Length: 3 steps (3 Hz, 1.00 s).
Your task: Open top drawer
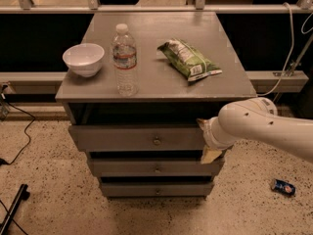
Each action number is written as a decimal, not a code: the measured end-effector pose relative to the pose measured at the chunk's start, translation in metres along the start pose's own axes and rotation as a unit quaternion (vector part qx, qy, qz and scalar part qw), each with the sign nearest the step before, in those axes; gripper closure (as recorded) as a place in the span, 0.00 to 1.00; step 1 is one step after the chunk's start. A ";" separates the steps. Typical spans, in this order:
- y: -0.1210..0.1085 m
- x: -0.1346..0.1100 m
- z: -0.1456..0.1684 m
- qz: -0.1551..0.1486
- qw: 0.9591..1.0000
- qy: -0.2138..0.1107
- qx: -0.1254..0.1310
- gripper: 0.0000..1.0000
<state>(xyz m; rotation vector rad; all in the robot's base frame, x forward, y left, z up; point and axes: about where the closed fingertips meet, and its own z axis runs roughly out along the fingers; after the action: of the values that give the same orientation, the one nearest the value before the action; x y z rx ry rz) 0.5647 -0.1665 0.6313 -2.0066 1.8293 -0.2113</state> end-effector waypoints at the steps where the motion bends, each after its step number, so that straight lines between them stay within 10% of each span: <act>1: -0.003 0.000 0.002 0.003 1.000 0.000 0.000 0.29; 3: 0.013 -0.009 -0.021 0.006 1.000 -0.016 0.003 0.27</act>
Offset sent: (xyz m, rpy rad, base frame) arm -0.0118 0.0017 0.0111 0.0400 0.0026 -0.0062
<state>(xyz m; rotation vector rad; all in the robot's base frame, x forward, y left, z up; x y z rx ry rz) 0.5435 -0.1630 0.6468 -1.9824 1.8190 -0.1814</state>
